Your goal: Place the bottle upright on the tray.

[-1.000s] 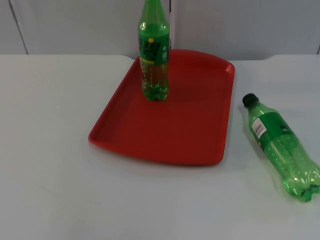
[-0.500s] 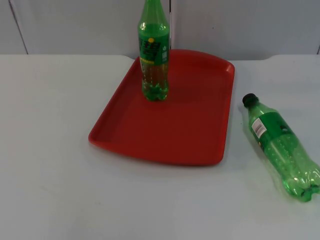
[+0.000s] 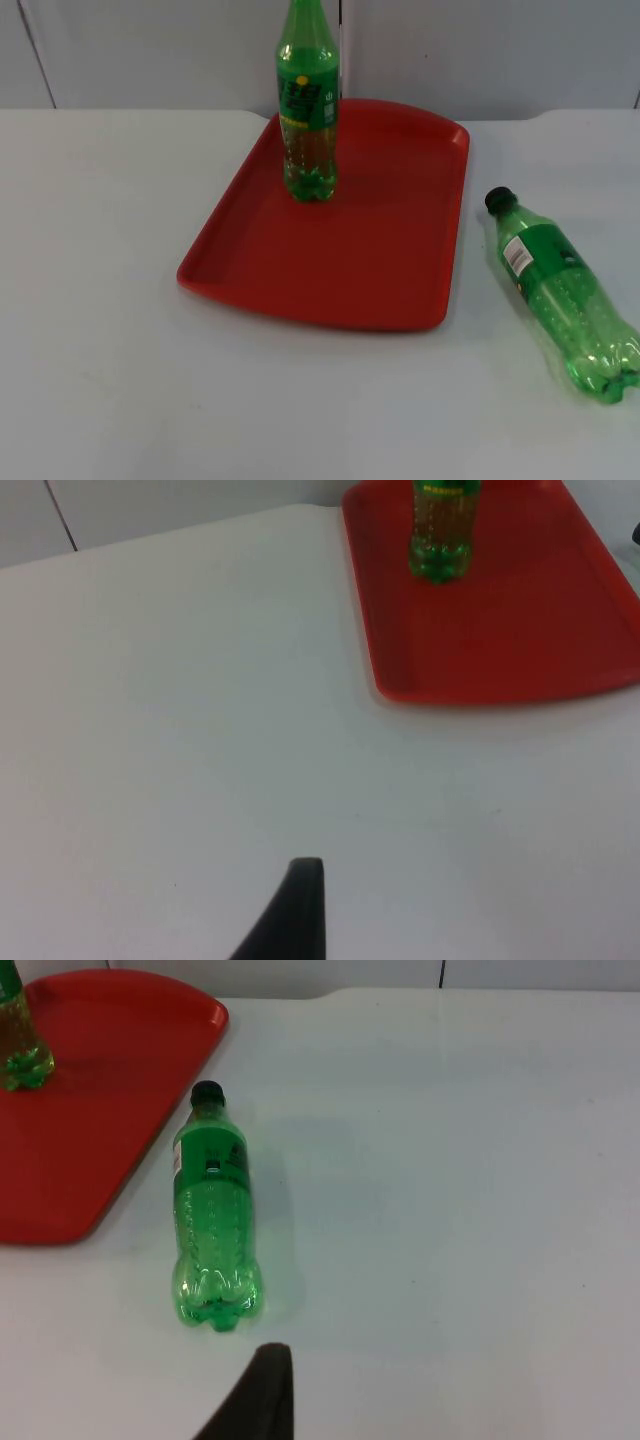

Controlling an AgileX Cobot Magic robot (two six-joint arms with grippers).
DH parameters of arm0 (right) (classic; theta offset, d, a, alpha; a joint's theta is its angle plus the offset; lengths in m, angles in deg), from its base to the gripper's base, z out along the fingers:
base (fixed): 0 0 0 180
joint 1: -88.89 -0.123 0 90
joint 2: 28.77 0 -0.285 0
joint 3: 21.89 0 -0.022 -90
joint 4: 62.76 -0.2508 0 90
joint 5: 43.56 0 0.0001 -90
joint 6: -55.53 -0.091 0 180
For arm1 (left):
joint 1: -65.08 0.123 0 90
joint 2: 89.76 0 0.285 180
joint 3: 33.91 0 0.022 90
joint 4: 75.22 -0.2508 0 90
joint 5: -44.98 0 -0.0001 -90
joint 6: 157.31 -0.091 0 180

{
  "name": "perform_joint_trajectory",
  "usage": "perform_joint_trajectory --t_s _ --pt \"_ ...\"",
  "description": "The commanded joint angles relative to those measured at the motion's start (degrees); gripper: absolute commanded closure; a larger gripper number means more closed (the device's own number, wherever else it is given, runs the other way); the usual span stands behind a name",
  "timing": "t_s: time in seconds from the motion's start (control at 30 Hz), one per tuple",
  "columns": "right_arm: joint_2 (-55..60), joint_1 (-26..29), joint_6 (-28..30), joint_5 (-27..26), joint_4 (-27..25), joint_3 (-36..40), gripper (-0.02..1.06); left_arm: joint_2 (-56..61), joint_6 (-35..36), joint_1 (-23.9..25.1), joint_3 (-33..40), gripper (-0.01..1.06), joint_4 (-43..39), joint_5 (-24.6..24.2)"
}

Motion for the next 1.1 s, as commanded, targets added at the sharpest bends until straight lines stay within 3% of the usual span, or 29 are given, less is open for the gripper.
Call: perform_joint_trajectory --t_s 0.0,1.07 --pt "-0.19 -0.19 0.3 -0.23 -0.19 0.08 -0.01 0.17 0.48 -0.09 0.28 0.12 -0.28 0.11" --pt "-0.19 -0.2 0.3 -0.23 -0.08 -1.69 -0.01 0.17 0.48 -0.09 0.28 0.12 -0.28 0.11"
